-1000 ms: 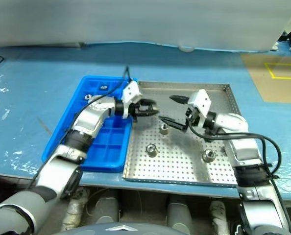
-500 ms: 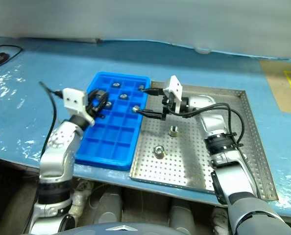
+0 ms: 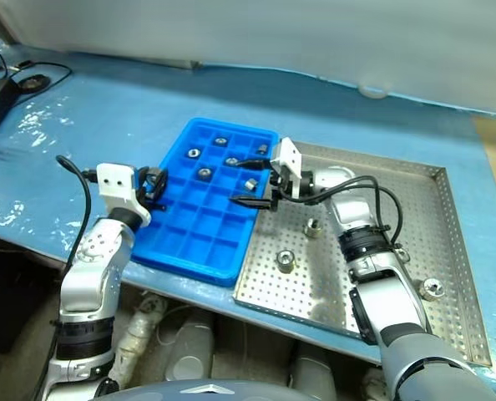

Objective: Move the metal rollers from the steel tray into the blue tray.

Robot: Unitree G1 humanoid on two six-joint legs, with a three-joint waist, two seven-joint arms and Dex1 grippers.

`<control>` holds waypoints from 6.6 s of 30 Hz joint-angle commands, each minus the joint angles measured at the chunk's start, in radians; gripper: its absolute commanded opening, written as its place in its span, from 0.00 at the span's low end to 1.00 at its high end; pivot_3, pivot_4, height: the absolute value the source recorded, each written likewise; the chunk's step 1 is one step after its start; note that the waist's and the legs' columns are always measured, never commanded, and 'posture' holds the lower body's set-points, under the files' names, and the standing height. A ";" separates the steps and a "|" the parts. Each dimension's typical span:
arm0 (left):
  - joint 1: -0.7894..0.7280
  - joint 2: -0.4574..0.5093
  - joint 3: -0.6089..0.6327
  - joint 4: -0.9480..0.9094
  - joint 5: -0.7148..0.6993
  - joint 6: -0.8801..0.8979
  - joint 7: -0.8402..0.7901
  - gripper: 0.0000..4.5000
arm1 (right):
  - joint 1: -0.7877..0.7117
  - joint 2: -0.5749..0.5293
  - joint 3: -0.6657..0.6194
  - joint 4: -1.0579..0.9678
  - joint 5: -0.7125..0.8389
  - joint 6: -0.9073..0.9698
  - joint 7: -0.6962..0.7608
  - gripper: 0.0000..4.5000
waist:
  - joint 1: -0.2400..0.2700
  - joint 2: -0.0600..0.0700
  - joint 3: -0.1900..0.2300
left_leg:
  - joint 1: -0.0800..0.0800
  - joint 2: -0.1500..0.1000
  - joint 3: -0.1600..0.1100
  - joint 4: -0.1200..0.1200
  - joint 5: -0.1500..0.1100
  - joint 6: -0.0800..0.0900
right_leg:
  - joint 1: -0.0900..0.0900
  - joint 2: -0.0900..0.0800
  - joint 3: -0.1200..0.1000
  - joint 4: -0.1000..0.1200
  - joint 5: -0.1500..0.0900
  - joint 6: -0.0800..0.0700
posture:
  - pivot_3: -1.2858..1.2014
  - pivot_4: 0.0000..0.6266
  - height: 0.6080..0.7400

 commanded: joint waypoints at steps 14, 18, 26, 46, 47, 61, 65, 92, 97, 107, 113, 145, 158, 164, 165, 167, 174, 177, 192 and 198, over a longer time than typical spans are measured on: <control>-0.088 0.076 0.009 0.059 -0.094 -0.024 -0.071 0.89 | 0.071 -0.070 -0.060 -0.127 0.008 0.011 -0.053 1.00 | -0.018 0.000 0.000 | 0.000 0.000 0.000 0.001 0.000 0.000 | 0.000 0.000 0.000 0.001 0.000 0.000 | 0.63 0.24 1.00; -0.174 0.132 -0.083 0.145 -0.155 -0.059 -0.291 0.89 | 0.147 -0.125 -0.093 -0.250 0.026 0.068 -0.096 1.00 | -0.018 0.001 0.000 | 0.000 0.000 0.000 0.002 0.000 0.000 | 0.001 0.000 0.000 0.001 0.000 0.000 | 0.58 0.24 1.00; -0.372 0.144 -0.290 0.359 -0.276 -0.103 -0.821 0.89 | 0.401 -0.222 -0.192 -0.592 0.068 0.214 -0.240 1.00 | -0.104 0.002 -0.001 | 0.002 -0.002 0.001 0.002 0.003 -0.004 | 0.002 -0.001 0.002 0.001 0.000 0.001 | 0.48 0.24 1.00; -0.646 0.187 -0.758 0.779 0.123 -0.302 -1.267 0.89 | 0.702 -0.298 -0.289 -0.834 0.067 0.274 -0.422 1.00 | -0.235 0.004 -0.002 | 0.023 -0.003 0.021 -0.006 -0.001 0.002 | 0.005 0.001 0.023 -0.001 0.000 0.001 | 0.39 0.24 1.00; -0.645 0.186 -0.769 0.782 0.144 -0.316 -1.267 0.89 | 0.701 -0.298 -0.288 -0.827 0.063 0.266 -0.425 1.00 | -0.235 0.004 -0.002 | 0.024 -0.003 0.023 -0.006 -0.001 0.002 | 0.005 0.001 0.024 -0.001 0.000 0.001 | 0.39 0.24 1.00; -0.581 0.127 -0.612 0.678 0.045 -0.232 -1.216 0.38 | 0.649 -0.308 -0.261 -0.824 0.154 0.313 -0.368 1.00 | -0.234 0.005 -0.003 | 0.026 -0.003 0.026 -0.006 -0.002 0.003 | 0.005 0.000 0.027 -0.001 0.000 0.001 | 0.42 0.24 1.00; -0.502 0.113 -0.399 0.566 -0.071 -0.087 -1.011 0.38 | 0.581 -0.328 -0.242 -0.814 0.234 0.380 -0.285 1.00 | -0.233 0.005 -0.003 | 0.025 -0.002 0.027 -0.006 -0.002 0.003 | 0.004 0.001 0.026 0.000 0.000 0.001 | 0.45 0.24 1.00; 0.365 -0.055 0.052 -0.493 -0.178 0.051 0.001 0.38 | -0.052 0.024 0.068 -0.045 0.083 0.115 0.173 1.00 | -0.028 0.003 -0.002 | 0.009 0.001 0.011 -0.009 -0.001 0.002 | 0.001 0.000 0.006 -0.004 -0.001 -0.001 | 0.75 0.24 1.00; 0.486 -0.061 0.051 -0.525 -0.115 0.064 0.092 0.38 | -0.076 0.060 0.059 0.038 0.059 0.066 0.202 1.00 | 0.037 0.004 -0.002 | 0.006 0.001 0.004 -0.008 -0.001 0.001 | 0.002 0.000 0.001 -0.004 -0.001 -0.001 | 0.76 0.24 1.00; 0.439 -0.016 0.005 -0.488 -0.156 0.060 0.054 0.38 | -0.052 0.053 0.038 0.068 0.036 0.024 0.208 1.00 | 0.127 0.005 -0.001 | 0.010 0.000 0.001 -0.008 0.000 -0.001 | 0.005 0.001 0.001 -0.001 -0.001 -0.001 | 0.74 0.24 1.00; 0.424 0.008 -0.013 -0.455 -0.163 0.066 0.033 0.38 | -0.026 0.026 0.022 0.035 0.035 0.034 0.189 1.00 | 0.122 0.005 -0.001 | 0.011 0.000 0.001 -0.008 0.001 -0.002 | 0.005 0.001 0.002 -0.001 -0.001 -0.001 | 0.73 0.24 1.00; -0.317 0.149 -0.324 0.347 -0.231 -0.105 -0.644 0.97 | 0.377 -0.259 -0.181 -0.595 0.054 0.347 -0.239 1.00 | -0.113 0.008 -0.003 | 0.017 -0.001 0.002 -0.006 0.006 -0.009 | 0.009 0.002 0.005 0.002 0.000 -0.001 | 0.48 0.24 1.00; -0.781 0.002 -0.555 1.110 0.030 -0.310 -0.986 0.97 | 0.711 -0.301 -0.354 -0.923 0.118 0.457 -0.435 1.00 | -0.216 0.009 -0.003 | 0.019 -0.003 0.008 -0.002 0.001 -0.001 | 0.009 0.001 0.012 0.000 0.000 0.000 | 0.37 0.24 1.00; -0.835 -0.051 -0.637 1.294 0.195 -0.435 -0.975 0.76 | 0.771 -0.299 -0.382 -0.980 0.127 0.462 -0.485 1.00 | -0.236 0.008 -0.003 | 0.020 -0.004 0.015 -0.001 -0.001 0.002 | 0.009 0.000 0.019 -0.001 0.001 0.002 | 0.35 0.24 1.00; -0.837 -0.054 -0.642 1.308 0.214 -0.448 -0.969 0.69 | 0.773 -0.299 -0.382 -0.984 0.129 0.462 -0.490 1.00 | -0.236 0.008 -0.004 | 0.020 -0.004 0.015 0.000 -0.001 0.002 | 0.009 0.000 0.019 -0.001 0.001 0.002 | 0.35 0.24 1.00; -0.837 -0.057 -0.645 1.328 0.248 -0.480 -0.937 0.54 | 0.775 -0.302 -0.379 -0.986 0.132 0.460 -0.496 1.00 | -0.237 0.008 -0.004 | 0.022 -0.004 0.016 0.000 -0.001 0.003 | 0.009 0.000 0.020 -0.001 0.001 0.002 | 0.35 0.24 1.00; -0.808 -0.088 -0.401 1.211 0.060 -0.366 -0.879 0.40 | 0.699 -0.302 -0.319 -0.969 0.200 0.479 -0.444 1.00 | -0.235 0.008 -0.004 | 0.022 -0.005 0.019 0.000 -0.002 0.004 | 0.009 -0.001 0.023 -0.001 0.001 0.002 | 0.40 0.24 1.00; -0.717 -0.068 -0.324 1.046 0.005 -0.326 -0.826 0.40 | 0.627 -0.305 -0.259 -0.906 0.188 0.466 -0.398 1.00 | -0.233 0.008 -0.004 | 0.022 -0.004 0.020 -0.001 -0.002 0.004 | 0.007 0.000 0.023 -0.001 0.001 0.002 | 0.43 0.24 1.00; -0.084 -0.049 -0.079 0.013 -0.126 -0.053 -0.289 0.40 | 0.160 -0.164 0.012 -0.384 0.098 0.258 -0.084 1.00 | -0.149 0.007 -0.003 | 0.017 -0.001 0.020 -0.002 -0.003 0.006 | 0.003 -0.001 0.018 -0.001 0.001 0.001 | 0.63 0.24 1.00; 0.104 -0.031 -0.060 -0.190 -0.081 -0.018 -0.141 0.40 | 0.058 -0.086 0.054 -0.208 0.058 0.166 0.007 1.00 | -0.097 0.007 -0.003 | 0.014 -0.001 0.017 -0.002 -0.003 0.005 | 0.003 -0.001 0.014 -0.002 0.001 0.001 | 0.67 0.24 1.00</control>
